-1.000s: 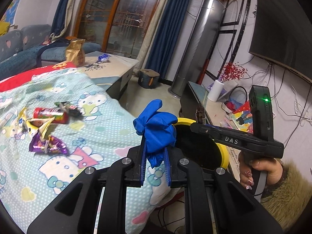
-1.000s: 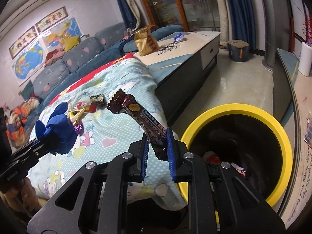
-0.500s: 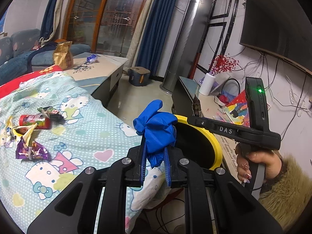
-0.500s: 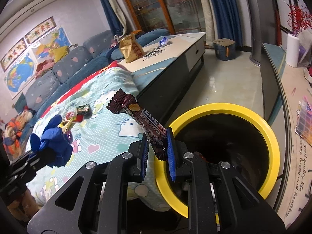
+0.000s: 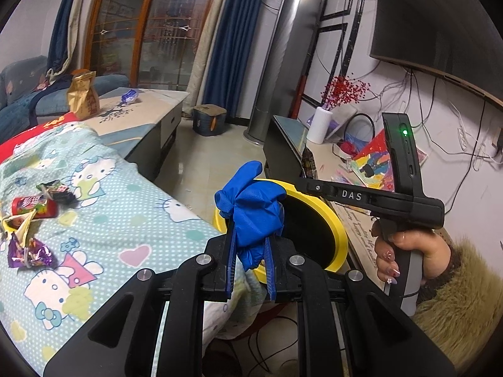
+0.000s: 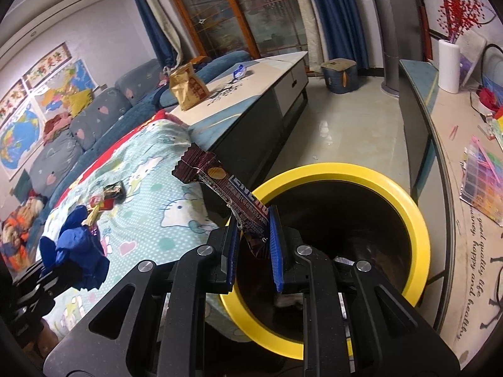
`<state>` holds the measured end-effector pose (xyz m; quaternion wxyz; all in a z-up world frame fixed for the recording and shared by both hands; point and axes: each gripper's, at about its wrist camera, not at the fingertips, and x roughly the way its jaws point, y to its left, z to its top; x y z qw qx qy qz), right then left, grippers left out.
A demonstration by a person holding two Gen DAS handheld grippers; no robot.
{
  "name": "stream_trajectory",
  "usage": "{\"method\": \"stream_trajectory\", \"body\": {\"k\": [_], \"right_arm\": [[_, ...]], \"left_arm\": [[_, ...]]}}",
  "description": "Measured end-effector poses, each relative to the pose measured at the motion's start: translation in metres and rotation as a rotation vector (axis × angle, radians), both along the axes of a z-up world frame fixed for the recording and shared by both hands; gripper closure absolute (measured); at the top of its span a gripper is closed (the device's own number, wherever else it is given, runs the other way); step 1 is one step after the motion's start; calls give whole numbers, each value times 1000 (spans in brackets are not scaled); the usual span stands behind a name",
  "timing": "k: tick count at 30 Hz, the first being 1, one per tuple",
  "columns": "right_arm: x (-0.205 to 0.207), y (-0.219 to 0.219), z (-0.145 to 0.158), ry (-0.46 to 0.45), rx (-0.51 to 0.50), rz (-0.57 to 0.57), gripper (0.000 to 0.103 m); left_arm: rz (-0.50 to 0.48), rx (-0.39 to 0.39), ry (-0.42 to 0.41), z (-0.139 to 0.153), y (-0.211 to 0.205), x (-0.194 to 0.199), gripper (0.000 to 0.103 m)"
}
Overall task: Collect trash
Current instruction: 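Carry the blue bag and chocolate bar wrapper with both grippers over the yellow bin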
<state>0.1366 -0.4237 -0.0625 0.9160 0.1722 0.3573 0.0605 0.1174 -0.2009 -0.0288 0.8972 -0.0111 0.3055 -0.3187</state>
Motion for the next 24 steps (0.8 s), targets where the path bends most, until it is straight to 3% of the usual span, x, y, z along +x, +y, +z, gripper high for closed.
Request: {"method": "stream_trajectory", "body": {"k": [24], "right_arm": [[-3,-60,-28,59,49,-174,90]], "left_arm": [[-143,48,5,-24,-68,7,88]]}}
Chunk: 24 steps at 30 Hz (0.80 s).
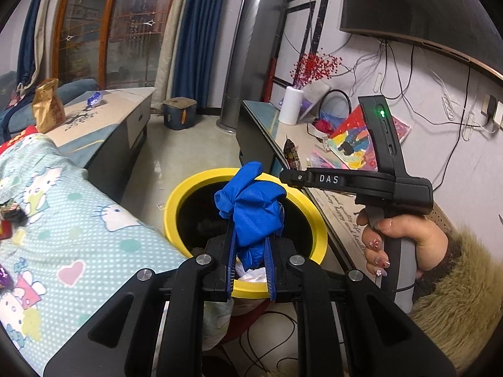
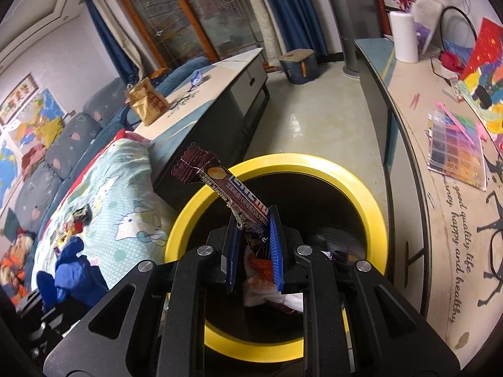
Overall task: Collect trash
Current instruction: 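Carry the blue bag and chocolate bar wrapper with both grippers over the yellow bin, then open both grippers to drop the blue bag and wrapper into the bin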
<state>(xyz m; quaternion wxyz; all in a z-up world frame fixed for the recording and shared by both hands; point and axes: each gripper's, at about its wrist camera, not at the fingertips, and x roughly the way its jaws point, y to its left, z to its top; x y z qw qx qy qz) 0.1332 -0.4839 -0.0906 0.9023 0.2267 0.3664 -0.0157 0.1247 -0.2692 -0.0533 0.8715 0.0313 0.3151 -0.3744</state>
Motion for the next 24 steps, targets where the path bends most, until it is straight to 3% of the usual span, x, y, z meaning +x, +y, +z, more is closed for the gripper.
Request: {"method": "stream_trajectory", "body": {"k": [24], "right_arm": [[1,-32,-41,97,57,-78,87]], "left_arm": [[-27,92,71,-44,-46,24,87]]}}
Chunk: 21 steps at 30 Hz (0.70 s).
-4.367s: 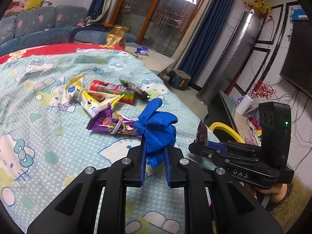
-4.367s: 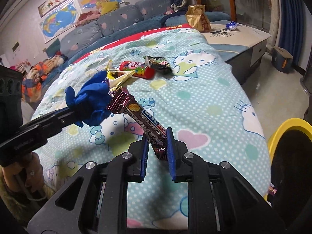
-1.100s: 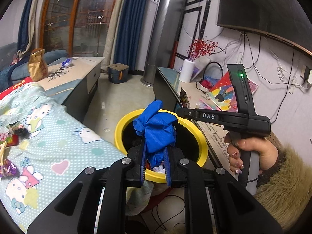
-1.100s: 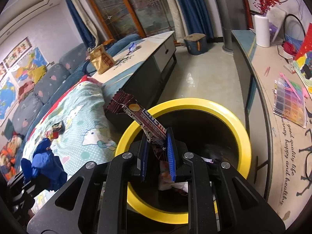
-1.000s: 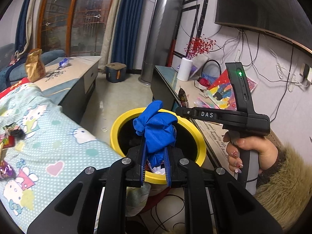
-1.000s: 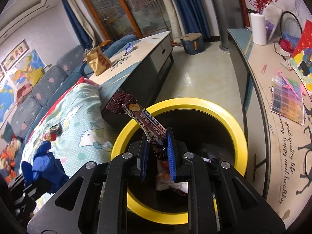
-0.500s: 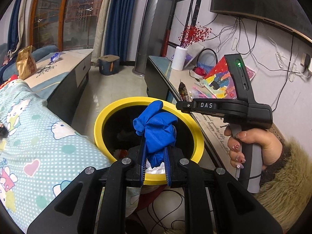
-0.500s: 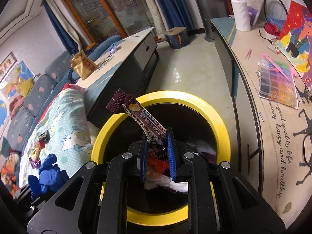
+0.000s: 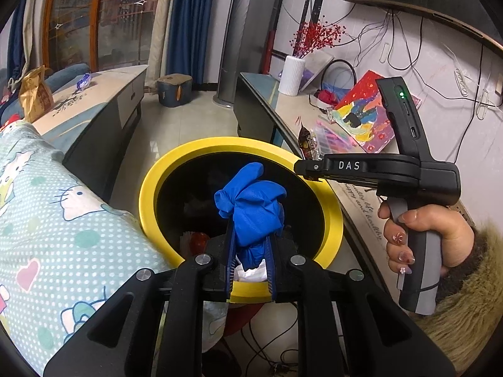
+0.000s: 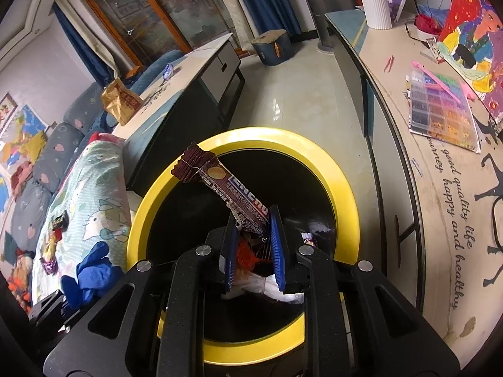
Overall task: Collect trash
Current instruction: 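Open both grippers to drop the blue bag and wrapper into the bin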
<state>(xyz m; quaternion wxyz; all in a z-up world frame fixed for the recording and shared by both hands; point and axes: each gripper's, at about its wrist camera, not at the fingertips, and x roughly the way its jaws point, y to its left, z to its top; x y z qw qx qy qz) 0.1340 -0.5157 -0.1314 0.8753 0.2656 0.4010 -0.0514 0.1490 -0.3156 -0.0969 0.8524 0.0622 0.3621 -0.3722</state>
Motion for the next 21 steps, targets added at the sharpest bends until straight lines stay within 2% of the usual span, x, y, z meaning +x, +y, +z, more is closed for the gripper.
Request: {"method": "stream_trajectory", "body": {"k": [5,7,9,11,13,14,15,18,21], "right_arm": [[0,1,-4,9,7,3,82],[0,1,-4,10,8,1,68],[-2,0,-2,3,5,-5,62],[-2,-1,0,-3,1,-11,58],[-4,-2,4,-11,-4,-23,49],[-5,-2,6,-18,-8,-30,48],[-5,-3,8,-21,-12,-35,45],[-7,-5,13,-31,-33,-59,36],[-10,-5,19,-43,-53,-70,35]], "left_arm": [[-6,18,8,-2,-9,6,86],[-22,27,14,-3,-13,10,80],[-25,36,15,-3,-15,13,60],[-22,32,22,-3,-14,16,47],[-8,20,17,0,-11,16,27],[5,10,13,3,-8,16,11],[16,-1,12,5,-5,16,7],[52,-35,21,10,4,16,7],[79,-50,11,15,12,12,7]]}}
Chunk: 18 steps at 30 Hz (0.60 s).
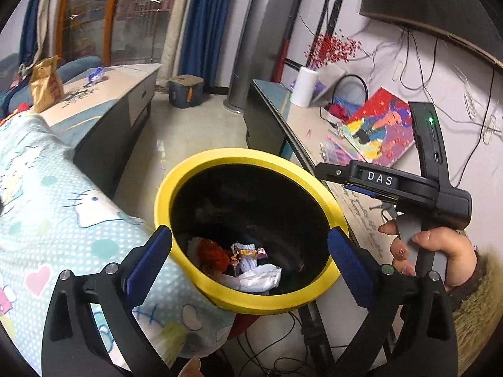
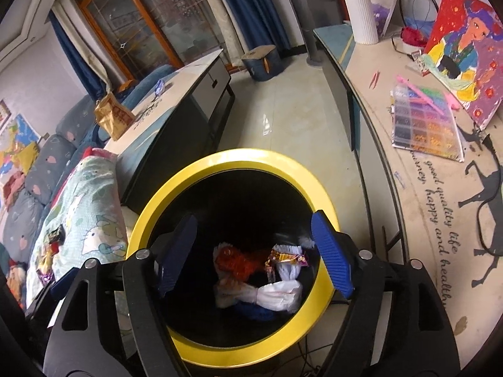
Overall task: Collect trash
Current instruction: 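Open both grippers to drop the blue bag and wrapper into the bin, then move both tools back over the remaining candy wrappers on the bedspread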
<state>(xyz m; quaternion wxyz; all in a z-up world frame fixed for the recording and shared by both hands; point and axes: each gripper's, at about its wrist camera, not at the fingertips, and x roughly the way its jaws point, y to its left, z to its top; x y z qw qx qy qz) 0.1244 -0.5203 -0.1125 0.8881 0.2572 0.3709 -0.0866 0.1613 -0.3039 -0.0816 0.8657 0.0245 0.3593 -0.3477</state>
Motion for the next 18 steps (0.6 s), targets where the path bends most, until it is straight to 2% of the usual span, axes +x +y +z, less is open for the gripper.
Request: {"method": "stream_trajectory", "body": {"k": [5,18], "right_arm": [[-1,5,10,-20,-27,5,32],[0,46,37,-76,-101,92,25]], "left_arm": [[43,-29,-15,9,16,-6,7],[169,-43,-43,26,65,-8,7]]}}
